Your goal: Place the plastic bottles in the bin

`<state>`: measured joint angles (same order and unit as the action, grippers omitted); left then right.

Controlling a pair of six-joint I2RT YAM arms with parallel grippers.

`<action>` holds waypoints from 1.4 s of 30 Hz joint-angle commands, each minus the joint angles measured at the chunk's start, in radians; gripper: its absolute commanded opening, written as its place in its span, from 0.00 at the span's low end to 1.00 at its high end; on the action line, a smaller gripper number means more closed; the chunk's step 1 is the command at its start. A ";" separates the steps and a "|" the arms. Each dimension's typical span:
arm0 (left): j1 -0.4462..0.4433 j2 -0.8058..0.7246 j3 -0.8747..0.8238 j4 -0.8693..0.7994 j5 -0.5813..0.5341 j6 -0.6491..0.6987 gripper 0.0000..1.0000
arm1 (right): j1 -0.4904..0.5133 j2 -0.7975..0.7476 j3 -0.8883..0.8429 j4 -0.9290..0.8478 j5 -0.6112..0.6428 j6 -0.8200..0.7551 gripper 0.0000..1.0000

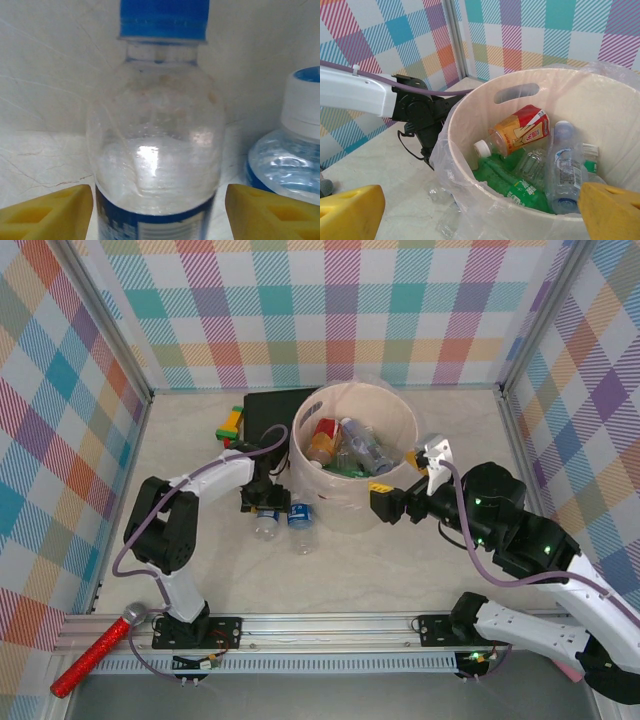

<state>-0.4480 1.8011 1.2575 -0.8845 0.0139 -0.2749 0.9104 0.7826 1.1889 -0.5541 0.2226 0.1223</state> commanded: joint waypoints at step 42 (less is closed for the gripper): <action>-0.390 -0.573 0.269 0.399 -0.529 0.154 0.52 | 0.005 0.003 -0.018 0.046 0.068 0.031 0.99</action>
<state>-0.7891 1.2098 1.5043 -0.6571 -0.4587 -0.2089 0.9104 0.8013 1.1652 -0.4992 0.2680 0.1452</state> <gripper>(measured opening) 0.526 0.989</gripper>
